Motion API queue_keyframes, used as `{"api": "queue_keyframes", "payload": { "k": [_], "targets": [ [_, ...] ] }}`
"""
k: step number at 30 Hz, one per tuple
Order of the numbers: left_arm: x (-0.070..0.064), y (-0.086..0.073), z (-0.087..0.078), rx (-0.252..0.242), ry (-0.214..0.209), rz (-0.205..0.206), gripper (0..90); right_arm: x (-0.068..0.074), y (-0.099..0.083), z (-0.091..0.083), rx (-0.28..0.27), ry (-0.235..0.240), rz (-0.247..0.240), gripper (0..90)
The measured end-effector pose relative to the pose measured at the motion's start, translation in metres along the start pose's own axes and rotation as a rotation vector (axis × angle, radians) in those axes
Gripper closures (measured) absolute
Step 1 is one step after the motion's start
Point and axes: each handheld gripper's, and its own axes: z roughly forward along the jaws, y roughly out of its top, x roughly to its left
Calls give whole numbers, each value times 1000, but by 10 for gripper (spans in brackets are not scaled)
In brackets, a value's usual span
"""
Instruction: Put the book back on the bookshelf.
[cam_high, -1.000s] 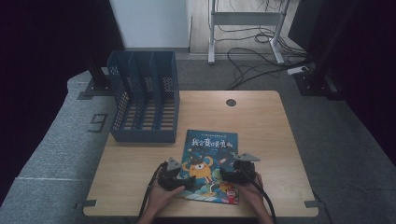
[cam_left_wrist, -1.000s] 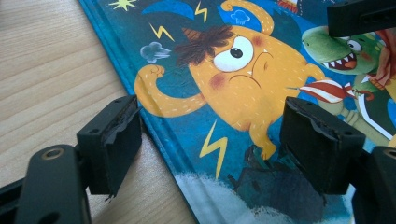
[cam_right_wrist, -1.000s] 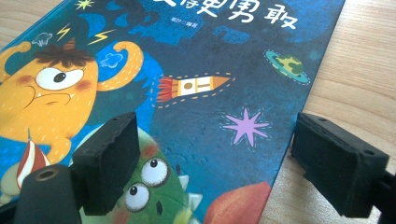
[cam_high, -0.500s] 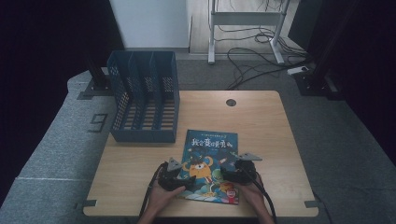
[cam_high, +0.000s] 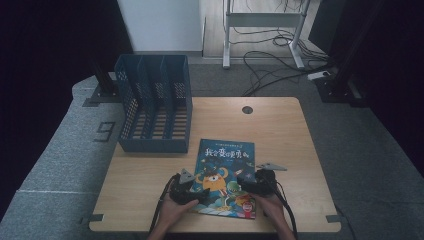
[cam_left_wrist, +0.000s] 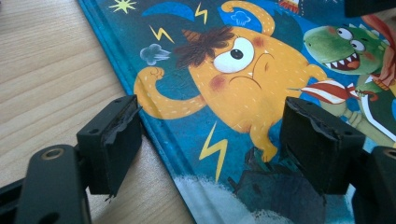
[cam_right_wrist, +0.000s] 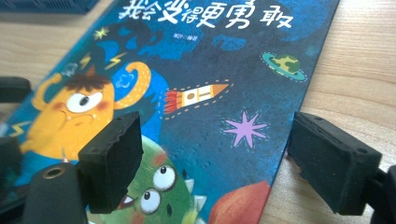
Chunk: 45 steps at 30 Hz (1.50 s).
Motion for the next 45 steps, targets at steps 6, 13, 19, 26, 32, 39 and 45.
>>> {"api": "queue_keyframes", "payload": {
  "k": [6, 13, 19, 26, 32, 39, 45],
  "targets": [
    [0, 0, 0, -1, 1, -1, 210, -6, 2, -5, -15, 48, 53, 187],
    [2, 0, -1, -8, -20, -17, 207, -7, 6, -14, -50, 93, 78, 192],
    [6, -1, -2, -17, -47, -41, 204, -9, 11, -21, -77, 134, 97, 202],
    [8, -1, -2, -23, -65, -57, 201, -9, 15, -27, -99, 167, 105, 212],
    [9, -1, -2, -26, -73, -65, 198, -11, 16, -29, -101, 197, 129, 216],
    [11, -1, -3, -28, -85, -78, 193, -17, 18, -34, -107, 267, 186, 224],
    [11, -1, -3, -28, -82, -76, 189, -20, 18, -33, -92, 290, 225, 226]
  ]
}}
